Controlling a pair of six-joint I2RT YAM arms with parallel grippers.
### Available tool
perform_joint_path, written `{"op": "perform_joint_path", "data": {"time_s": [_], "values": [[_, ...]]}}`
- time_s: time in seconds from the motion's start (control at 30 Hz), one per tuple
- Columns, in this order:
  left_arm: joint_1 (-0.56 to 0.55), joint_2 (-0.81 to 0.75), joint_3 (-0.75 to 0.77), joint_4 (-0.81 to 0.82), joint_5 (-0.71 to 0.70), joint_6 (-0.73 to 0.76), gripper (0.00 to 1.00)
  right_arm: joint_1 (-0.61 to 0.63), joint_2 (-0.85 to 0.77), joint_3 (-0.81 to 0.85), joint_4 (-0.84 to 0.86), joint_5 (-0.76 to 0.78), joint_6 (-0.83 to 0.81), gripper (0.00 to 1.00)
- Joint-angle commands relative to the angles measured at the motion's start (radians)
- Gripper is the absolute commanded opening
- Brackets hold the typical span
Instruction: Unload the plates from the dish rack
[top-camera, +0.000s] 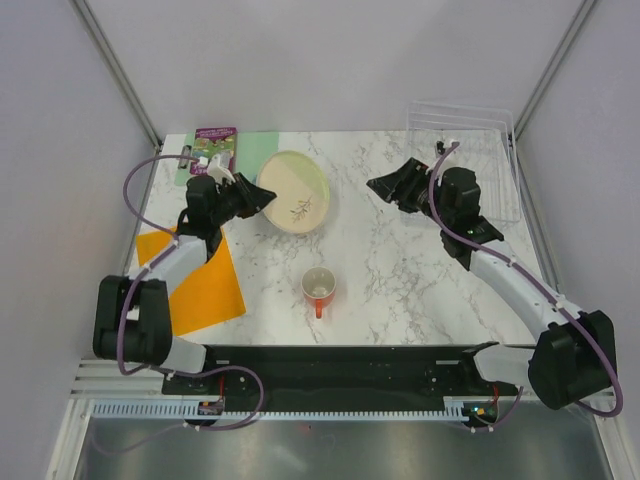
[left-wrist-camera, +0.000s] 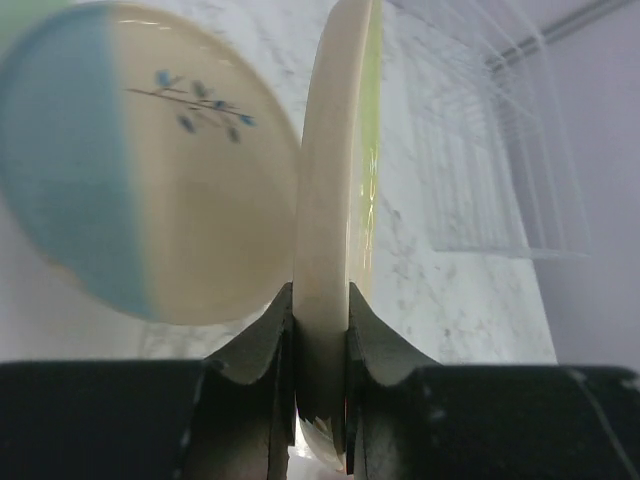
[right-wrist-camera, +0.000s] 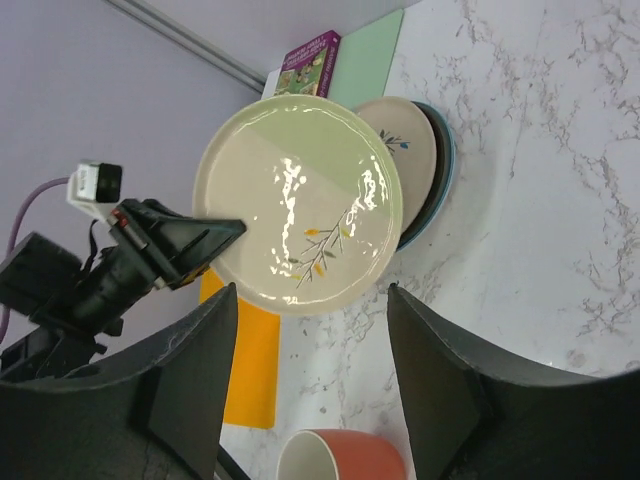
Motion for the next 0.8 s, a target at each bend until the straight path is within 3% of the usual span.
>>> {"op": "perform_joint_path", "data": {"time_s": [0.0, 0.27, 0.6, 0.73, 0.77], "values": [[0.078, 0.093, 0.164, 0.061, 0.042, 0.039, 0.02, -0.013, -0.032, 0.01, 0.01, 0.006, -0.047, 0.68], [0.138, 0.342, 0.296, 0.172, 0.157, -0.088, 0.02, -0.046, 0.07, 0.016, 0.01, -0.044, -0.101, 0.67], [0.167, 0.452, 0.298, 0.189, 0.204, -0.149, 0.02, -0.088, 0.114, 0.005, 0.019, -0.078, -0.118, 0.66], [0.167, 0.46, 0.281, 0.171, 0.21, -0.151, 0.21, -0.096, 0.1, -0.002, 0.018, -0.078, -0.115, 0.66], [0.167, 0.462, 0.279, 0.163, 0.211, -0.146, 0.32, -0.098, 0.097, -0.004, 0.018, -0.078, -0.113, 0.66]]}}
